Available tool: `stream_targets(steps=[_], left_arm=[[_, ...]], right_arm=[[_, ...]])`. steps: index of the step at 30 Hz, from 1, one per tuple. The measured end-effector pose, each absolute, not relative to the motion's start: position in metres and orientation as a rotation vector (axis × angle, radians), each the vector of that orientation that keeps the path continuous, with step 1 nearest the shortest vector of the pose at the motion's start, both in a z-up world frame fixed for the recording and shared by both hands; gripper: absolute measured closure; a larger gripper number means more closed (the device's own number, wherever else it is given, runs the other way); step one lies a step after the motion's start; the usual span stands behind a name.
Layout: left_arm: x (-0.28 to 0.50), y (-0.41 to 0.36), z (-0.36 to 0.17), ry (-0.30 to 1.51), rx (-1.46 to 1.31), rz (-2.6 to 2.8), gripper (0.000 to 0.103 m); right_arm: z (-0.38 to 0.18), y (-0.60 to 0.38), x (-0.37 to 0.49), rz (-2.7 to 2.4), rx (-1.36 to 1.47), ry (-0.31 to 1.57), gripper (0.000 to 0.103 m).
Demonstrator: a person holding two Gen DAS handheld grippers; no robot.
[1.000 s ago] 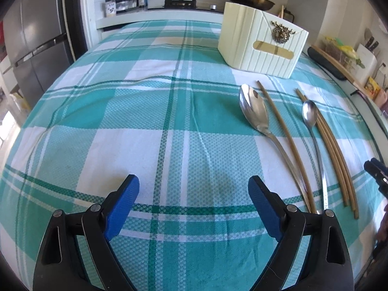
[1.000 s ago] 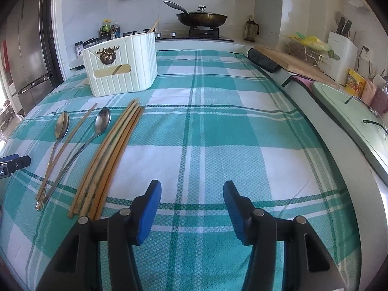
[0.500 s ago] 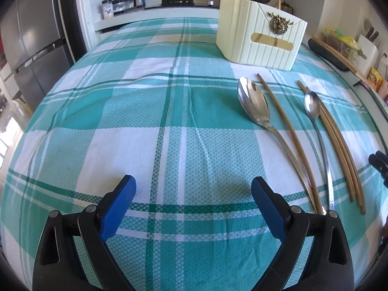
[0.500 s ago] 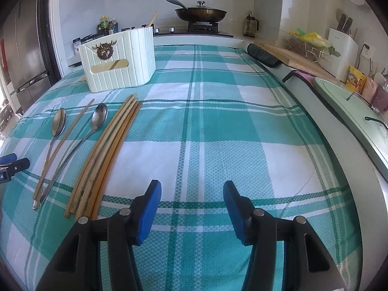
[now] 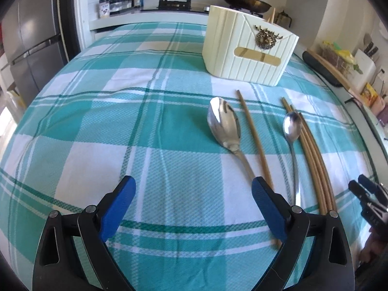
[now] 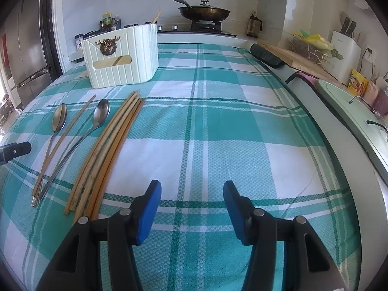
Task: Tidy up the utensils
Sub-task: 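Move the left tool to the large metal spoon while the right tool approaches a loose chopstick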
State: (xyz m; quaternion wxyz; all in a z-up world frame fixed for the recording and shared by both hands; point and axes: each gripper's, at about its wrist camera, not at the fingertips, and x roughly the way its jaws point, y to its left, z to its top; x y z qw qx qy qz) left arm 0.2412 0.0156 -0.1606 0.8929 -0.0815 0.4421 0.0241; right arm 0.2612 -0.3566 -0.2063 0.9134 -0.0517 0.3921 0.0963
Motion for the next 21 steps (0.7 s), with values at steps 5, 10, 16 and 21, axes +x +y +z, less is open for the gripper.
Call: stream_targets(steps=[5, 10, 16, 21], left_arm=[[0.258, -0.007, -0.165, 0.928, -0.116, 0.097, 0.006], [0.266, -0.007, -0.173, 0.950, -0.116, 0.133, 0.006], [0.267, -0.013, -0.178, 0.959, -0.069, 0.137, 0.006], [0.263, -0.009, -0.178, 0.971, -0.053, 0.115, 0.006]], right_arm=[[-0.204, -0.357, 0.258, 0.197, -0.102, 0.788, 0.049], [-0.202, -0.358, 0.257, 0.199, -0.099, 0.781, 0.049], [-0.203, -0.355, 0.258, 0.211, -0.109, 0.787, 0.049], [-0.202, -0.355, 0.258, 0.234, -0.075, 0.794, 0.049]])
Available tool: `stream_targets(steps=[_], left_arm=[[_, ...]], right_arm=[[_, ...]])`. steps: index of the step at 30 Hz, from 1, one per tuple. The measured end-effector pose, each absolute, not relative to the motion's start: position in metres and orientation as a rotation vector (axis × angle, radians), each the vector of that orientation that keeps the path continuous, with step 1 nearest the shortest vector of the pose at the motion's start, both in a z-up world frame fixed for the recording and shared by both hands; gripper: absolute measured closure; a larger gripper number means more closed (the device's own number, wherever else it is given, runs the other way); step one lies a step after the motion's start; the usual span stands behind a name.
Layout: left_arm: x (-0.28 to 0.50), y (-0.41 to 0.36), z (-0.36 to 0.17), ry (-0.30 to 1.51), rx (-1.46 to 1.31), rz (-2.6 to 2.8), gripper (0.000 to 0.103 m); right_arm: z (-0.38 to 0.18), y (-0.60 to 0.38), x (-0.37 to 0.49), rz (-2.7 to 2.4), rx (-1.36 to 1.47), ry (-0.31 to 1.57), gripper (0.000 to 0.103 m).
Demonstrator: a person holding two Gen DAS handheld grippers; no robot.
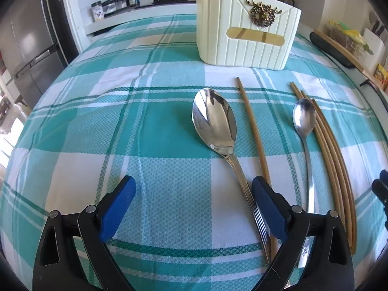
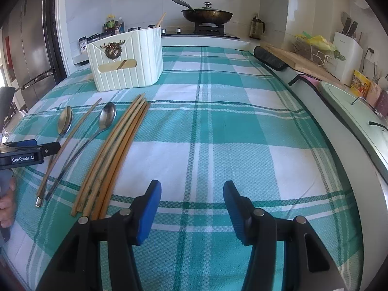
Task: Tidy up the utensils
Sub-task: 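Move the left tool to the large metal spoon while the right tool approaches a loose chopstick, then close the left tool on the spoon handle while the right tool grips the chopstick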
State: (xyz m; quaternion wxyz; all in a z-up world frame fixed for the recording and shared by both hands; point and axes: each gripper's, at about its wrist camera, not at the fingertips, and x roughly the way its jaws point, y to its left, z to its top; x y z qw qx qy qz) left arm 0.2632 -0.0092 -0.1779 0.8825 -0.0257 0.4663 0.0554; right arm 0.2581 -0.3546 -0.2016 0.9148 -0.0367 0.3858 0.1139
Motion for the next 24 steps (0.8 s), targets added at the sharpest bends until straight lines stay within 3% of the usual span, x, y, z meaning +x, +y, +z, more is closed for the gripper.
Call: stream_targets(steps=[7, 10, 17, 24], left_arm=[[0.257, -0.004, -0.175, 0.990, -0.031, 0.110, 0.006], [0.254, -0.004, -0.173, 0.988, -0.006, 0.114, 0.006], [0.252, 0.000, -0.174, 0.993, -0.003, 0.109, 0.007], [0.254, 0.007, -0.174, 0.997, -0.005, 0.128, 0.009]], right_arm=[[-0.194, -0.327, 0.277, 0.399, 0.006, 0.870, 0.049], [-0.200, -0.310, 0.288, 0.436, 0.003, 0.927, 0.067], [-0.204, -0.293, 0.293, 0.430, -0.051, 0.965, 0.079], [-0.201, -0.293, 0.295, 0.419, -0.105, 0.998, 0.079]])
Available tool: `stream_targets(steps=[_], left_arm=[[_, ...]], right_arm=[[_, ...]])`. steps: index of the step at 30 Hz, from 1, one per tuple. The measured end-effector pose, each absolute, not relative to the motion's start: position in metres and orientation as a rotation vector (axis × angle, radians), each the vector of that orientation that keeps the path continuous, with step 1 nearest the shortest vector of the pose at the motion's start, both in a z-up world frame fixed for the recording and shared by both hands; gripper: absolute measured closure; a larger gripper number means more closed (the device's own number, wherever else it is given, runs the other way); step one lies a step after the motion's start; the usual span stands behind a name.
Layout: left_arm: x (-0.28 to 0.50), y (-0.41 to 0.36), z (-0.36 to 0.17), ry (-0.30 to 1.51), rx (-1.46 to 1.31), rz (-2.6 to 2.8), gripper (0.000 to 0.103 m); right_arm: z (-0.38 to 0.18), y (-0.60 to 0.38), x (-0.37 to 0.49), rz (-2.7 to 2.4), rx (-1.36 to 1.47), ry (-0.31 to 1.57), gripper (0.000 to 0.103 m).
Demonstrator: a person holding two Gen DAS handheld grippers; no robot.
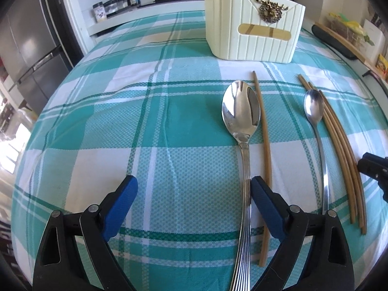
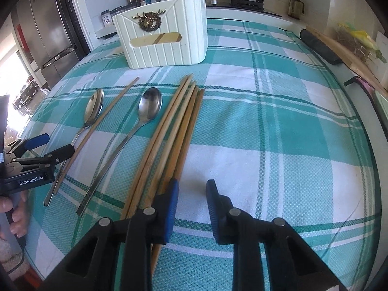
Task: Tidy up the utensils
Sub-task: 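Close the left tool on the spoon handle while the right tool grips the chopstick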
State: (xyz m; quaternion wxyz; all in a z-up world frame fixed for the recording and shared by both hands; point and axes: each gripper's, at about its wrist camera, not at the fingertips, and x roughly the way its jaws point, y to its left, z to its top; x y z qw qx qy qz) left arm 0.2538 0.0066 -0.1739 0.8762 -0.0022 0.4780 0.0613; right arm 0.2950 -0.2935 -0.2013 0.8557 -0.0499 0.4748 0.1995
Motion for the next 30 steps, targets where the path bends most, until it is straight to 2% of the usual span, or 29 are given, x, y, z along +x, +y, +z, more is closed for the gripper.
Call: stream_targets(steps=[4, 5, 6, 7, 8, 9, 11, 20, 25, 26, 27, 28, 29, 30], left_arm=[[0.253, 0.003, -0.173, 0.996, 0.001, 0.107, 0.019], [0.253, 0.002, -0.172, 0.994, 0.002, 0.096, 0.027], [0.253, 0.000, -0.171, 0.991, 0.002, 0.075, 0.039], [0.252, -0.002, -0.170, 0.990, 0.004, 0.058, 0.046], [0.253, -0.004, -0.169, 0.987, 0.014, 0.050, 0.063], [0.253, -0.006, -0.168, 0.986, 0.025, 0.048, 0.082], [0.253, -0.005, -0.167, 0.986, 0.038, 0.058, 0.096], [0.250, 0.039, -0.167, 0.991, -0.037, 0.127, 0.094], [0.247, 0.063, -0.168, 0.997, -0.056, 0.129, 0.088], [0.246, 0.066, -0.167, 1.000, -0.059, 0.127, 0.076], [0.246, 0.068, -0.167, 1.001, -0.058, 0.130, 0.058], [0.245, 0.071, -0.167, 1.004, -0.060, 0.129, 0.050], [0.244, 0.074, -0.168, 1.007, -0.064, 0.122, 0.039], [0.244, 0.075, -0.169, 1.012, -0.066, 0.111, 0.036]], right_arm=[[-0.202, -0.282, 0.298, 0.433, -0.158, 0.998, 0.079], [-0.204, -0.278, 0.300, 0.427, -0.176, 1.004, 0.079], [-0.204, -0.274, 0.300, 0.419, -0.199, 0.994, 0.081], [-0.204, -0.271, 0.301, 0.414, -0.222, 0.990, 0.083], [-0.203, -0.270, 0.302, 0.408, -0.229, 0.988, 0.092], [-0.203, -0.271, 0.304, 0.395, -0.217, 0.991, 0.096], [-0.203, -0.279, 0.308, 0.367, -0.199, 0.992, 0.097], [-0.205, -0.335, 0.303, 0.243, -0.168, 0.990, 0.097], [-0.206, -0.360, 0.300, 0.196, -0.153, 0.991, 0.096], [-0.205, -0.363, 0.300, 0.195, -0.144, 0.987, 0.095], [-0.206, -0.366, 0.300, 0.199, -0.128, 0.986, 0.095], [-0.206, -0.368, 0.300, 0.203, -0.115, 0.991, 0.094], [-0.206, -0.370, 0.300, 0.211, -0.106, 0.994, 0.086], [-0.206, -0.371, 0.300, 0.220, -0.101, 0.999, 0.072]])
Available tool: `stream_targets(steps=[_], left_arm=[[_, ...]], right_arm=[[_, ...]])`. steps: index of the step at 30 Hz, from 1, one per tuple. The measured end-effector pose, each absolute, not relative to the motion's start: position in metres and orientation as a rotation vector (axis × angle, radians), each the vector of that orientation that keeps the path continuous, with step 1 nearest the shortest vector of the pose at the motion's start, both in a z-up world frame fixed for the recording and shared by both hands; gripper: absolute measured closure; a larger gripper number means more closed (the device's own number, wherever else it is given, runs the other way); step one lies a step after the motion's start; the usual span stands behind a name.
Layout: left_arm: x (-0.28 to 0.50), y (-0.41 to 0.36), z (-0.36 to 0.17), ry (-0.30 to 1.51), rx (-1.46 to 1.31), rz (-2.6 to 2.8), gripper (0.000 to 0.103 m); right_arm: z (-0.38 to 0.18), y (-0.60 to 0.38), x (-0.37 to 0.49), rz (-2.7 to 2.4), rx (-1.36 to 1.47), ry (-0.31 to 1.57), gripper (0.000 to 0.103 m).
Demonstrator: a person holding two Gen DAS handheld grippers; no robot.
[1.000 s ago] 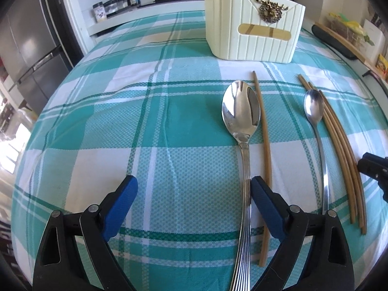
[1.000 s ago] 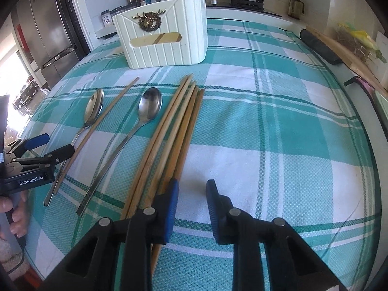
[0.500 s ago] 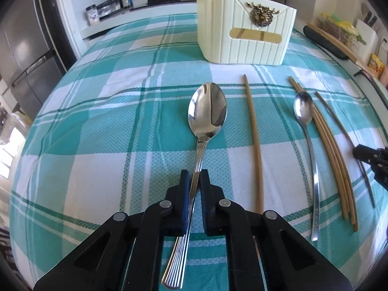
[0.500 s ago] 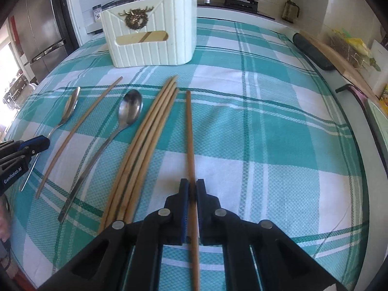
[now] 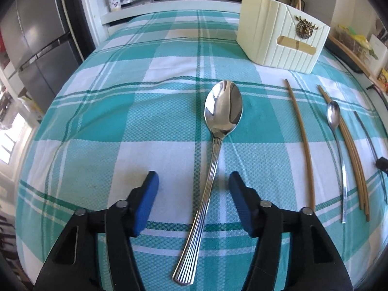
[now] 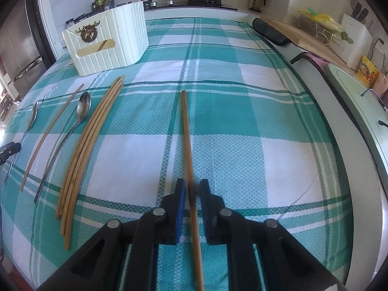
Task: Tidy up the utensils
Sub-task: 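Close the left tool on the spoon handle while the right tool grips the chopstick, then lift the spoon with the left tool over the holder while the right tool carries the chopstick there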
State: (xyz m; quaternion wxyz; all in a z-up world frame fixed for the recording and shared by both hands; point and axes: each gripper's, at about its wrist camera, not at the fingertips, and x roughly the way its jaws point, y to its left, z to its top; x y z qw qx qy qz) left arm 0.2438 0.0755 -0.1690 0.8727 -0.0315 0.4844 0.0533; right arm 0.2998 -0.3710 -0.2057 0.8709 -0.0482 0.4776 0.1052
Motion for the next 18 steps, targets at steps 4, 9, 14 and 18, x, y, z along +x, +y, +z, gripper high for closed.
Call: stream_targets(steps=[4, 9, 14, 18], left_arm=[[0.244, 0.073, -0.171, 1.023, -0.011, 0.092, 0.023], [0.250, 0.080, -0.175, 1.049, -0.021, 0.080, 0.013], [0.257, 0.083, -0.178, 1.079, -0.008, 0.060, 0.007], [0.264, 0.080, -0.177, 1.089, 0.016, 0.044, 0.007]], right_arm=[[-0.206, -0.372, 0.297, 0.246, -0.110, 1.011, 0.058], [-0.207, -0.371, 0.296, 0.275, -0.159, 1.031, 0.059], [-0.206, -0.372, 0.302, 0.302, -0.174, 1.076, 0.058], [-0.207, -0.372, 0.310, 0.320, -0.176, 1.108, 0.058]])
